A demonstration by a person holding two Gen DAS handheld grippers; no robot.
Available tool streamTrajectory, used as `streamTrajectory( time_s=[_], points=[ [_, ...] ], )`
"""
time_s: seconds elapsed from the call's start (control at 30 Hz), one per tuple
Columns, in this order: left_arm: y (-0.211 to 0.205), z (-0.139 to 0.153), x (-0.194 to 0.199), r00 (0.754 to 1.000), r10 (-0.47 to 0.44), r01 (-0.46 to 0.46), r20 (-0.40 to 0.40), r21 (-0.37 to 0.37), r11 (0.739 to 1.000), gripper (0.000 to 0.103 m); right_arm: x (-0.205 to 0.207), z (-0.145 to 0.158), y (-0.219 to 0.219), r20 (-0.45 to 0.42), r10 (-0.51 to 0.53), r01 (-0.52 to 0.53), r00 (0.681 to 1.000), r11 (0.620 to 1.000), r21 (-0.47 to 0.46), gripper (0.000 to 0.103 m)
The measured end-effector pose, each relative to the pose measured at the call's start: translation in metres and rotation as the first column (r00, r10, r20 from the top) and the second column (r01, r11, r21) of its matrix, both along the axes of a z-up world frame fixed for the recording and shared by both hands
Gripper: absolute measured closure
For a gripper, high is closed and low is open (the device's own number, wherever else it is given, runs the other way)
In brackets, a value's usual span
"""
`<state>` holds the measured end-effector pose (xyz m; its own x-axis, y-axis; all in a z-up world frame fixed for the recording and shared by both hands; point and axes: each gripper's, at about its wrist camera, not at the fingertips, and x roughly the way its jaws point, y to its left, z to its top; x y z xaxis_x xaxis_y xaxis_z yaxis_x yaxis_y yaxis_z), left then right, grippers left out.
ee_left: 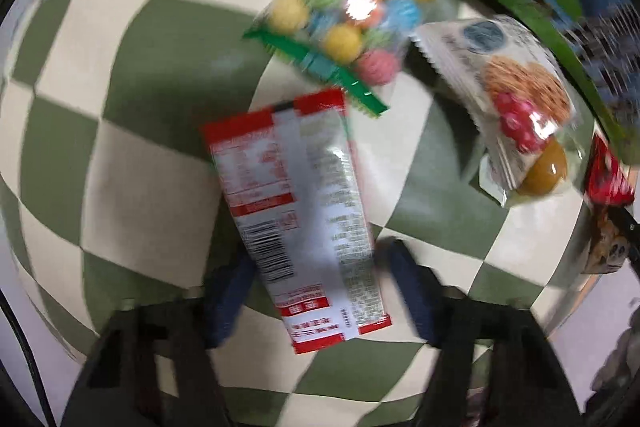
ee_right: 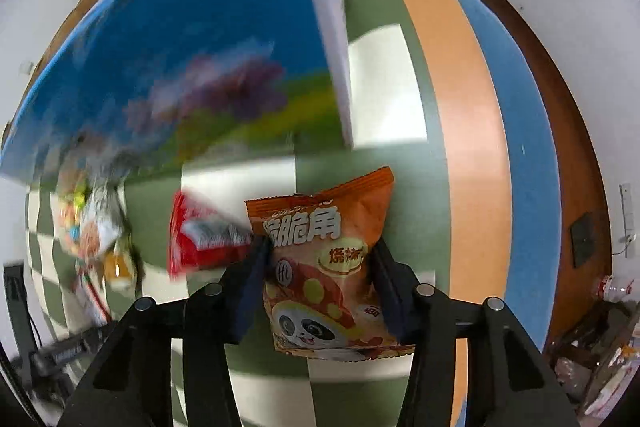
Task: Organize snacks
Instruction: 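Grasp the red-white stick pack with the left tool while the right tool grasps the orange chip bag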
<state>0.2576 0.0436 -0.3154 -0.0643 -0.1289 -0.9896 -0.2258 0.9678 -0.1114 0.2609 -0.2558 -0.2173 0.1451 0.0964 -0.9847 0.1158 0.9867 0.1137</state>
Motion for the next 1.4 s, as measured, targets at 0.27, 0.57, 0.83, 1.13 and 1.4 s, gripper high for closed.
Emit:
streamTrajectory(
  time_s=[0.27, 0.57, 0.83, 1.13, 1.4],
  points=[
    [-0.064, 0.004, -0.019, 0.949, -0.315, 0.314, 0.021, 0.051, 0.948, 0.049, -0.083, -0.013, 0.028, -0.107, 0.073, -0.067, 0.992, 0.996, 0.057, 0.051],
    [-0.087, -0.012, -0.017, 0.945, -0.326, 0.326, 0.007, 0.051, 0.944, 0.047, -0.127, -0.032, 0.073, -0.142, 0.115, -0.107, 0.983, 0.992, 0.062, 0.051],
    [-0.067, -0.016, -0.015, 0.956, -0.293, 0.293, 0.007, 0.035, 0.955, 0.046, -0.124, -0.051, 0.072, -0.15, 0.114, -0.11, 0.982, 0.993, 0.032, 0.047],
    [-0.063, 0.015, -0.035, 0.948, -0.312, 0.312, 0.061, 0.014, 0.95, 0.057, -0.123, -0.048, 0.091, -0.131, 0.133, -0.131, 0.982, 0.991, 0.024, 0.05],
    [-0.082, 0.133, -0.002, 0.898, -0.333, 0.371, 0.286, -0.087, 0.925, 0.058, -0.108, 0.025, 0.086, -0.014, 0.114, -0.111, 0.993, 0.985, 0.133, 0.052]
  ],
)
